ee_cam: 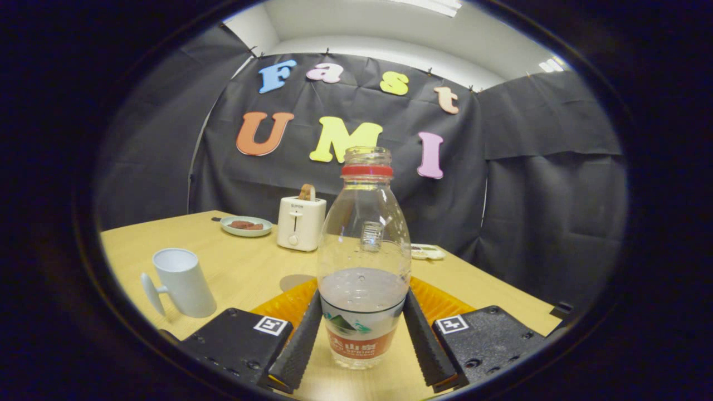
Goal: Take the bottle from table, then pour the juice into the cup, finally place the bottle on the coaster
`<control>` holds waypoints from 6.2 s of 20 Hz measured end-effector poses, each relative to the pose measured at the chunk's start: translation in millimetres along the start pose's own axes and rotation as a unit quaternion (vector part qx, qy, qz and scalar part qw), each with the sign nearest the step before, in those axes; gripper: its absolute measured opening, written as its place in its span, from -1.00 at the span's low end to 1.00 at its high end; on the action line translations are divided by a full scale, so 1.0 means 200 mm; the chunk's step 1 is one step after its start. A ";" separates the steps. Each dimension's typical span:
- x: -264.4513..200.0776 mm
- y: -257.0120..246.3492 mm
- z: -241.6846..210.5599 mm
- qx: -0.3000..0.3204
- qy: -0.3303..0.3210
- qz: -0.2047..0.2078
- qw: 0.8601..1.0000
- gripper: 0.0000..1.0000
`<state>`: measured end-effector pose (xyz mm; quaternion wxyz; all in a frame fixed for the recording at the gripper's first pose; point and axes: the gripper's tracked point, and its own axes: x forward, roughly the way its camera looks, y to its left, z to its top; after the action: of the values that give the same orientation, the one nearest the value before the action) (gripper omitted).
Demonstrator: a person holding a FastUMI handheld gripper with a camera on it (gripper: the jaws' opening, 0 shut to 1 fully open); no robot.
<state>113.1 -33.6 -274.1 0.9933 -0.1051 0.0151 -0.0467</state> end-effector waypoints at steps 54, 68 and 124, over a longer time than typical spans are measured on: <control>0.10 0.26 0.33 -0.585 0.029 -0.021 0.810 0.63; 0.05 0.34 0.43 -0.660 0.005 -0.056 0.749 0.63; 0.01 0.41 0.53 -0.735 0.000 -0.101 0.670 0.63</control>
<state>127.5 67.8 -187.8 0.5837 -0.8023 0.0340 -0.1205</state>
